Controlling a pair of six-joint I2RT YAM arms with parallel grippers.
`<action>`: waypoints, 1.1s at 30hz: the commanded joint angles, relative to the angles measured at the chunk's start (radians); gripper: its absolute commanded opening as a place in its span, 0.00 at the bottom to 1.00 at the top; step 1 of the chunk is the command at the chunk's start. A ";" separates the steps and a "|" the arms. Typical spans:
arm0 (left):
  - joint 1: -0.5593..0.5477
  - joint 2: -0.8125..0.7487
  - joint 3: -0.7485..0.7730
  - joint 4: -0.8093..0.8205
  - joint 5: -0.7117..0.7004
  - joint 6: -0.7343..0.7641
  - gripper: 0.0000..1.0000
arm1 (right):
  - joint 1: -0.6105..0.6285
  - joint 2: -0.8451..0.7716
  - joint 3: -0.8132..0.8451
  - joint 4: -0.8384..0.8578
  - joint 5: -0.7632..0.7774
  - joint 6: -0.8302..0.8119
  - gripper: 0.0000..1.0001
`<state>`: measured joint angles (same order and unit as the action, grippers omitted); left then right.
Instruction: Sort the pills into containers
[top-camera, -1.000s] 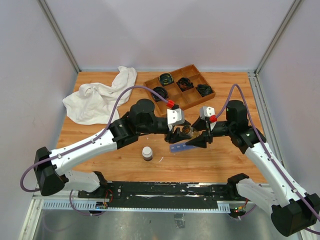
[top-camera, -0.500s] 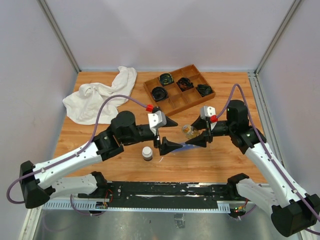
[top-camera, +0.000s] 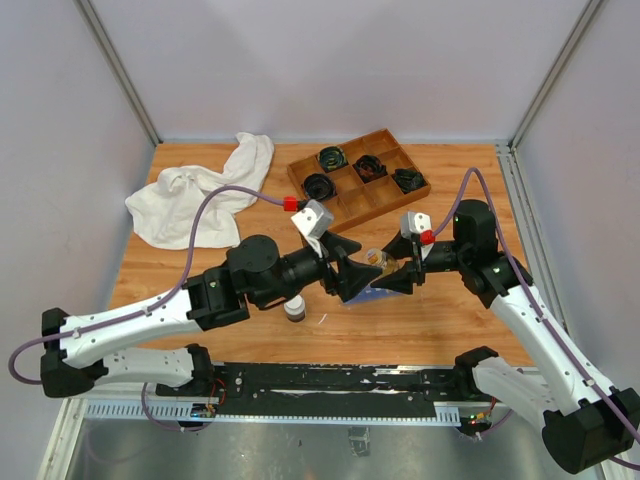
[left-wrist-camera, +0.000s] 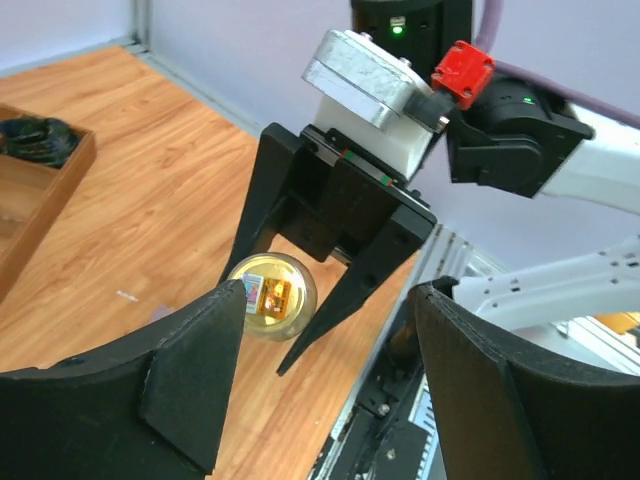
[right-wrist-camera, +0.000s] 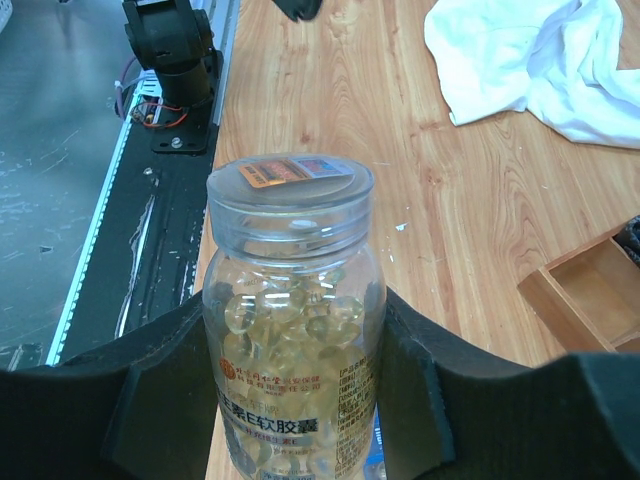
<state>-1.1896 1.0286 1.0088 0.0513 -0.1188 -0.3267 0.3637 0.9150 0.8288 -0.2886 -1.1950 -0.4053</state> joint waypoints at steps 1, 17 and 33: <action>-0.045 0.075 0.092 -0.144 -0.264 -0.013 0.77 | -0.014 -0.002 0.018 0.023 0.004 -0.007 0.06; -0.045 0.193 0.188 -0.157 -0.214 0.018 0.67 | -0.015 -0.007 0.018 0.022 0.003 -0.007 0.06; -0.041 0.223 0.171 -0.160 -0.088 0.031 0.28 | -0.017 -0.010 0.017 0.023 -0.001 -0.006 0.06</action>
<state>-1.2274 1.2503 1.1744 -0.1181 -0.2687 -0.3115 0.3634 0.9146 0.8288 -0.2901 -1.1816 -0.4057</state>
